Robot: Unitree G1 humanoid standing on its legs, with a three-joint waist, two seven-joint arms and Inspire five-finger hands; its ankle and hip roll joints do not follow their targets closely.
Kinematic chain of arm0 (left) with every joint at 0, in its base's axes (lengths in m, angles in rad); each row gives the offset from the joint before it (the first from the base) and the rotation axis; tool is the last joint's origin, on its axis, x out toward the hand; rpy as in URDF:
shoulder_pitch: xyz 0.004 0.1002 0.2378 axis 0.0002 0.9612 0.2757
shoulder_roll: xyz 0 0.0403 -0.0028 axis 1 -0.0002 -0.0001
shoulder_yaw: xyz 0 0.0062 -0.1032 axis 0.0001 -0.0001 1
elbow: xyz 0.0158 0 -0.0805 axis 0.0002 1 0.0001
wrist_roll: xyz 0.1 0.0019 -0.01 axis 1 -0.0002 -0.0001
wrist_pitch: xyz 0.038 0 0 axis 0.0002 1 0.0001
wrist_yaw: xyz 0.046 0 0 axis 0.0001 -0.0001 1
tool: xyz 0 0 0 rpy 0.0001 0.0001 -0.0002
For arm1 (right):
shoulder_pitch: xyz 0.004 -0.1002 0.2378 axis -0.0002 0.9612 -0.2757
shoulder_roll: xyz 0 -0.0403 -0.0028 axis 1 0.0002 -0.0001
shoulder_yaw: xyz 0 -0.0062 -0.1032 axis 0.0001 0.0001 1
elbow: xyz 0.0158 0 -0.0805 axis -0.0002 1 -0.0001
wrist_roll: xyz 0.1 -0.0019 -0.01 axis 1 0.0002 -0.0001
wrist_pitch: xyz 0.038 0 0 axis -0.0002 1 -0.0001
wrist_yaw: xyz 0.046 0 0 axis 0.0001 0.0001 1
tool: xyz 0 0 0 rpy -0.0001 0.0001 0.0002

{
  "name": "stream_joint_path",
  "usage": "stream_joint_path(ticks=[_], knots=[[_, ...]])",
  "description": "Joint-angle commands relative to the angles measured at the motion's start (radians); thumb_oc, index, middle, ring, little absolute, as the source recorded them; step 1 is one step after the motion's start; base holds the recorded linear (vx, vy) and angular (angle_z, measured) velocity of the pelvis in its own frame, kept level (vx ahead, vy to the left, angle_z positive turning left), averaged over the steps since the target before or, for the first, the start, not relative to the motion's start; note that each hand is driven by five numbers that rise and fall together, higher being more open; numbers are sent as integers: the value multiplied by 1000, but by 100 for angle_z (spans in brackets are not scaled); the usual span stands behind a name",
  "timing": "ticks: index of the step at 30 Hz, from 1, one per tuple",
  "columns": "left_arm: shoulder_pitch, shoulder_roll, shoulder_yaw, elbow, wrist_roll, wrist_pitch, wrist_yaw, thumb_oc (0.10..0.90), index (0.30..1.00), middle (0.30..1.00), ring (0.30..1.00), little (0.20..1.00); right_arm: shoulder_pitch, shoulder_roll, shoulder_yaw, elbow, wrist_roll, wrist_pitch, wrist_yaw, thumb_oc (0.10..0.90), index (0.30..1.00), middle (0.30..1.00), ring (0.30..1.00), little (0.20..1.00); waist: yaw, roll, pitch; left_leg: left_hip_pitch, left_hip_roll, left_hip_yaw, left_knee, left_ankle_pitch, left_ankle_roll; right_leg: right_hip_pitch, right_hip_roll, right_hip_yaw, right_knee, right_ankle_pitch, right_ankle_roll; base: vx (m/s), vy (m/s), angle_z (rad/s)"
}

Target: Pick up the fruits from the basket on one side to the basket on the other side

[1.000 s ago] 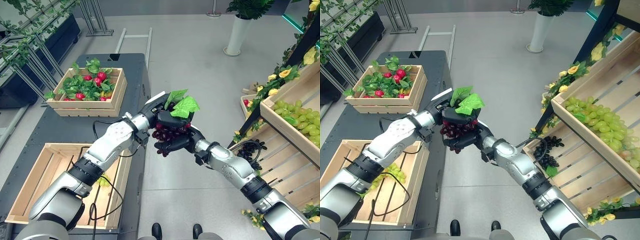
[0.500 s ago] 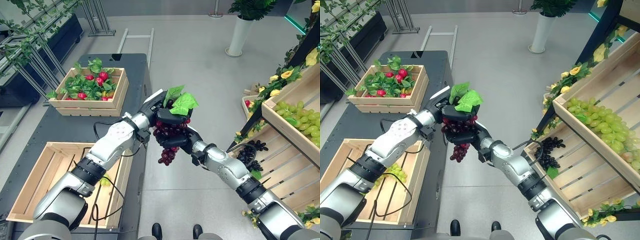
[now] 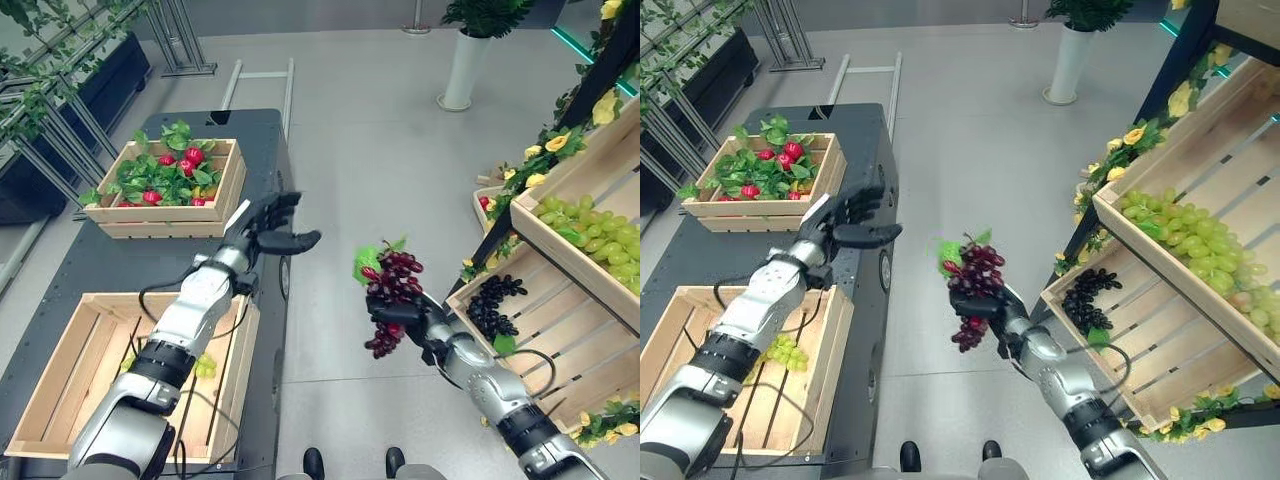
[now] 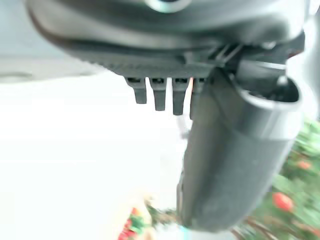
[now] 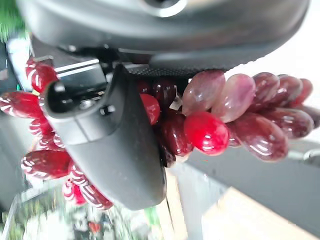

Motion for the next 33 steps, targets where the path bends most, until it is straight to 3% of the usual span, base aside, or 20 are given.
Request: stream_joint_path(ticks=[1,10,11,17,20,23,25,28,29,33], knots=[[-41,2,58,91,66,-148,25,800,900,900,900,900,-10,7,-53,-35,-1,-185,65,400,300,300,300,300,-18,6,-145,-3,-7,-23,1,-43,-18,-54,8,5,-2,103,-21,-14,13,-23],[125,-66,71,56,46,-196,4,800,900,900,900,900,148,19,-168,49,62,-230,97,400,300,300,300,300,-48,7,-113,6,-2,1,1,-48,-16,-62,9,29,-2,114,-14,-2,7,-9],[175,-108,80,26,-28,-203,-40,800,900,900,900,900,175,45,-201,89,105,-237,106,400,300,300,300,300,-51,7,-104,11,-2,5,1,-50,-16,-60,7,31,-2,117,-14,37,-3,-12],[355,-265,37,-11,-143,-190,-123,800,900,900,900,900,174,149,-280,206,329,-264,85,400,300,300,300,300,-31,14,-68,15,-10,2,1,-55,-8,-67,3,41,-2,128,-18,66,-7,-10],[382,-279,20,-4,-166,-196,-132,800,900,900,900,900,161,162,-289,213,383,-277,81,400,300,300,300,300,-24,15,-57,9,-15,2,1,-54,-6,-78,1,46,-2,133,-19,12,-2,-1],[409,-310,-5,16,-258,-210,-138,800,900,900,900,900,93,168,-310,227,523,-299,89,400,300,300,300,300,-5,21,-4,-27,-23,20,11,-46,-6,-124,-22,40,-2,151,-14,-164,31,-10],[396,-315,-20,8,-303,-246,-128,800,900,900,900,900,-4,149,-325,236,620,-295,82,400,300,300,300,300,16,27,67,-82,-34,47,55,-48,-3,-165,-46,-11,38,151,-11,-369,63,-36],[331,-304,-54,-25,-306,-284,-115,800,900,900,900,900,-176,111,-353,262,775,-327,81,400,300,300,300,300,42,42,179,-205,-39,54,186,-65,-1,-256,-59,-56,170,110,-22,-332,39,-44],[326,-303,-57,-26,-304,-287,-113,800,900,900,900,900,-184,108,-354,265,785,-330,83,400,300,300,300,300,42,43,183,-215,-39,52,198,-69,-1,-265,-58,-56,180,106,-24,-268,-18,-12],[243,-277,-108,-54,-330,-305,-81,800,900,900,900,900,-310,62,-431,325,1030,-359,113,400,300,300,300,300,47,52,255,-378,-54,19,435,-137,3,-399,-74,-99,378,39,-58,-164,-43,19]])
